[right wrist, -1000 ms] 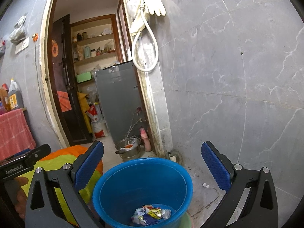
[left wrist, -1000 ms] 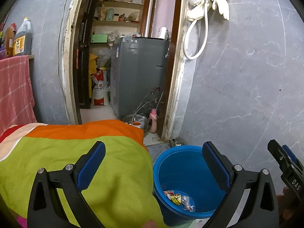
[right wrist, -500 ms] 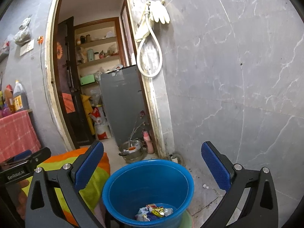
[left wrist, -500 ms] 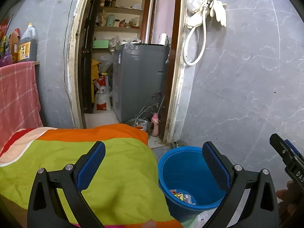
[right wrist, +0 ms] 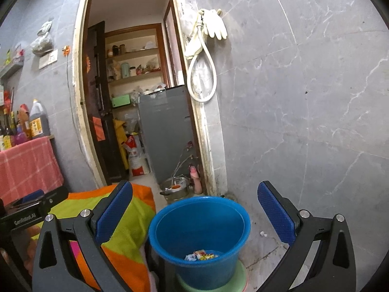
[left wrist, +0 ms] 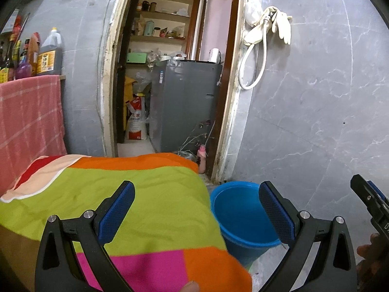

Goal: Collect trash

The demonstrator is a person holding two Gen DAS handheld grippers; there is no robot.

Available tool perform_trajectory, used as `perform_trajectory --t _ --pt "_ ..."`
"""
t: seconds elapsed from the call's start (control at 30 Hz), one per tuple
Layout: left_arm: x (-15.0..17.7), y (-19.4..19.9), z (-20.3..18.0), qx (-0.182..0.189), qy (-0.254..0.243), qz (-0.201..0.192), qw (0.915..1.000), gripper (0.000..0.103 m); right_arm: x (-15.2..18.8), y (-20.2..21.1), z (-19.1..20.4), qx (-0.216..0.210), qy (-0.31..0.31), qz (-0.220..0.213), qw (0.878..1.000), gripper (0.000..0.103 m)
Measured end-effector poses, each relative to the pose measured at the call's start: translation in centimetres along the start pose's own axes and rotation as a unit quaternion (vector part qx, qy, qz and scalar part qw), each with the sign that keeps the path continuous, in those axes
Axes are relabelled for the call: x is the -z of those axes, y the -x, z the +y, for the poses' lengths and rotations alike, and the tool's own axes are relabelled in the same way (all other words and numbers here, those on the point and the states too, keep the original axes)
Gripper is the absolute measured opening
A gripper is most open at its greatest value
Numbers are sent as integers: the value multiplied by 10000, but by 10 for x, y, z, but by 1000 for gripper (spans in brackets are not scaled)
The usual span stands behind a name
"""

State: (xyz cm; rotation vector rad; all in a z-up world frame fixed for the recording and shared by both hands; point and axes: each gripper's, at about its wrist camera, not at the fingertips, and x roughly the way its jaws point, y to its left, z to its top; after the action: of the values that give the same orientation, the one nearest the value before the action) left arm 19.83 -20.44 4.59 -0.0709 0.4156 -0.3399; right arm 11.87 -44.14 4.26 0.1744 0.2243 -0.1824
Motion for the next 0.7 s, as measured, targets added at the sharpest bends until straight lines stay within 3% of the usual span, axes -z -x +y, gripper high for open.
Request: perform_trajectory --t 0.23,0.7 --pt "20 38 14 -35 55 94 9999 100 11 32 11 -81 21 48 10000 103" --pt "52 95 21 -133 -194 -105 9997 100 27 88 36 -103 261 -6 9996 103"
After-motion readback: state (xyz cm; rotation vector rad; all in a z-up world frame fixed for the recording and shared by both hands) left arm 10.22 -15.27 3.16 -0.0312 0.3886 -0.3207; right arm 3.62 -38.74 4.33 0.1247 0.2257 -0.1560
